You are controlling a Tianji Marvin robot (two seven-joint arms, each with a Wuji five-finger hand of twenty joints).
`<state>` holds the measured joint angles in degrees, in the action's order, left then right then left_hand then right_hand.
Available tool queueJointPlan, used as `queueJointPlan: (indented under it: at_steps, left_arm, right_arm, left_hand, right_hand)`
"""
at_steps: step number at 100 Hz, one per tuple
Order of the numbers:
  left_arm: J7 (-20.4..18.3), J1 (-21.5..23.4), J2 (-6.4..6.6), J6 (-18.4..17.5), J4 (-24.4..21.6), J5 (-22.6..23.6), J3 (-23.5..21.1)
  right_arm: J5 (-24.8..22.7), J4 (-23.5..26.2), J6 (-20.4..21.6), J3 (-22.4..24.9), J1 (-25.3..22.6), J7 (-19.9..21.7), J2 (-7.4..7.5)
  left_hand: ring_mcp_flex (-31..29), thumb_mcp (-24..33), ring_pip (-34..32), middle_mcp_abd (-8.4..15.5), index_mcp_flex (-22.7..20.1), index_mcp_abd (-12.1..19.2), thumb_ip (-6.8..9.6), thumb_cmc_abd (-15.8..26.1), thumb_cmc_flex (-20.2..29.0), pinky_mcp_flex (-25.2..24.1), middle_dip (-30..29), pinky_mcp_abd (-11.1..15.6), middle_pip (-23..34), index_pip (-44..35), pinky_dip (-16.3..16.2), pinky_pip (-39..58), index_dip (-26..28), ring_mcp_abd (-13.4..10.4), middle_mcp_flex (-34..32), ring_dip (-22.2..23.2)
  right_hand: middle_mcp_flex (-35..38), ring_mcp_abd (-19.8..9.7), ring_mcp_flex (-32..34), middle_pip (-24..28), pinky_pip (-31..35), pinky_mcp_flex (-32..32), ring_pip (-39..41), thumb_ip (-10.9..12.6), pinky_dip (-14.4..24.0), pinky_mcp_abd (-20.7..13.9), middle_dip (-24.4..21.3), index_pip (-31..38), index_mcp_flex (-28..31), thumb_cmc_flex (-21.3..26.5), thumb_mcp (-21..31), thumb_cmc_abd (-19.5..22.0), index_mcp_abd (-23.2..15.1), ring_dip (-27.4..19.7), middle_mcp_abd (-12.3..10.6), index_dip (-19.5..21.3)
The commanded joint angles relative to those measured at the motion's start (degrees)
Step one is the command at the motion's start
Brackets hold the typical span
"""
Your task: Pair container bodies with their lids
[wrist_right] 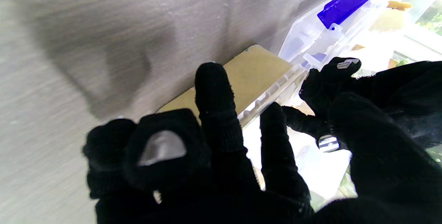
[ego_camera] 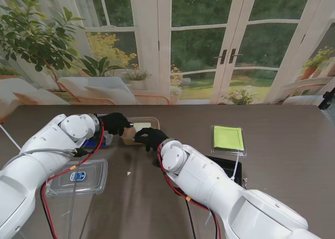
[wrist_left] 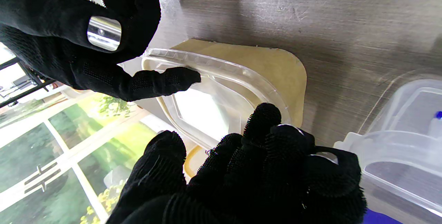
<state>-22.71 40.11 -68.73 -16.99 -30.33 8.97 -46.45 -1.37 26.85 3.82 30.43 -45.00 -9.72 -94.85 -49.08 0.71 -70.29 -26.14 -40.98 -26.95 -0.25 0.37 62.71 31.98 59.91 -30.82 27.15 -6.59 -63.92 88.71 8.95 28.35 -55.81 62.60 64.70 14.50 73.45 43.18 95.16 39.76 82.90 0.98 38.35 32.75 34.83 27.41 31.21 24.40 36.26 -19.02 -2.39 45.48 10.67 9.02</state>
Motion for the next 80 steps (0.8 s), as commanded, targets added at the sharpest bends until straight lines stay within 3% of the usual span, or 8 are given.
queueJointPlan:
  at_steps: [1, 26, 44, 69, 80]
  left_arm:
    - [-0.5, 0.8, 0.50, 0.0, -0.9, 0.3, -0.7]
    - [0.9, 2.3, 1.70, -0.6, -4.7, 1.3, -3.1]
    - [1.2, 3.8, 2.60, -0.2, -8.0, 2.0, -4.7]
    - [1.7, 10.5, 5.19, 2.1, -19.6, 5.3, -10.7]
    - [2.3, 14.8, 6.10, 3.0, -25.8, 7.1, -14.2]
  right_arm:
    - [0.1, 0.8, -0.2, -0.1, -0.4, 0.8, 0.18]
    - [0.4, 2.6, -1.0, 0.0, -0.3, 0.5, 0.86]
    - [0.5, 5.3, -2.3, 0.1, -0.5, -0.1, 1.95]
    - [-0.4, 15.3, -7.3, 1.4, -2.2, -1.3, 6.83]
    - [-2.0, 21.4, -9.9, 2.8, -3.9, -1.5, 9.85]
  left_hand:
    - [-1.0, -0.9, -0.7, -2.7, -0.6, 0.4, 0.57, 2.7, -0.1, 0.2, 0.2, -0.6, 0.3, -0.1, 0.5, -0.1, 0.1, 2.3, -0.5, -0.4]
    - [-1.4, -1.0, -1.0, -2.6, -0.3, 2.8, 0.51, 2.6, -0.1, 0.5, 0.4, -0.7, 0.7, 0.2, 0.4, 0.2, 0.0, 2.2, -0.9, -0.4]
    - [-1.6, -1.0, -1.0, -2.6, -0.4, 2.7, 0.49, 2.6, -0.1, 0.7, 0.5, -0.9, 0.9, 0.2, 0.4, 0.2, 0.0, 2.3, -1.1, -0.4]
    - [-0.9, -0.9, -0.5, -2.5, -0.8, 1.6, 0.52, 2.5, -0.2, 0.0, 0.1, -0.7, 0.1, 0.0, 0.6, -0.2, 0.1, 2.3, -0.5, -0.6]
    - [2.1, -0.9, 6.8, -2.3, -0.9, 1.8, 0.58, 2.4, -0.3, -3.4, -5.5, -0.2, -4.8, -0.2, 1.0, -3.0, 0.4, 3.6, 0.3, -3.3]
  right_hand:
    - [0.9, 0.8, 1.1, -0.2, 0.1, 13.9, 0.1, -1.3, 1.1, 0.3, -0.9, 0.8, -2.0, 0.3, -4.1, 0.4, 1.0, -0.8, 0.9, 0.2]
    - [2.0, 1.4, 1.0, -0.1, -0.1, 14.2, 0.5, -1.4, 1.3, 0.9, -1.2, -1.0, -4.3, 0.9, -4.5, 0.3, -1.2, -0.5, 1.0, -0.7]
    - [2.4, 0.9, 1.0, 0.1, 0.0, 14.7, 0.9, -1.4, 1.4, 1.0, -1.1, -2.5, -4.4, 0.9, -4.8, 0.3, -1.7, -0.3, 1.0, -1.5]
    - [3.9, 1.1, 1.0, 2.2, 0.0, 15.0, 1.3, -1.5, 1.5, 1.3, -0.1, -2.9, -3.3, 0.5, -4.8, 0.3, -0.8, -0.1, 1.3, -1.8]
    - [3.9, 1.1, 1.0, 2.3, -0.1, 15.0, 1.2, -1.5, 1.5, 1.4, 0.0, -2.8, -2.7, 0.4, -4.7, 0.1, -0.5, -0.1, 1.3, -1.7]
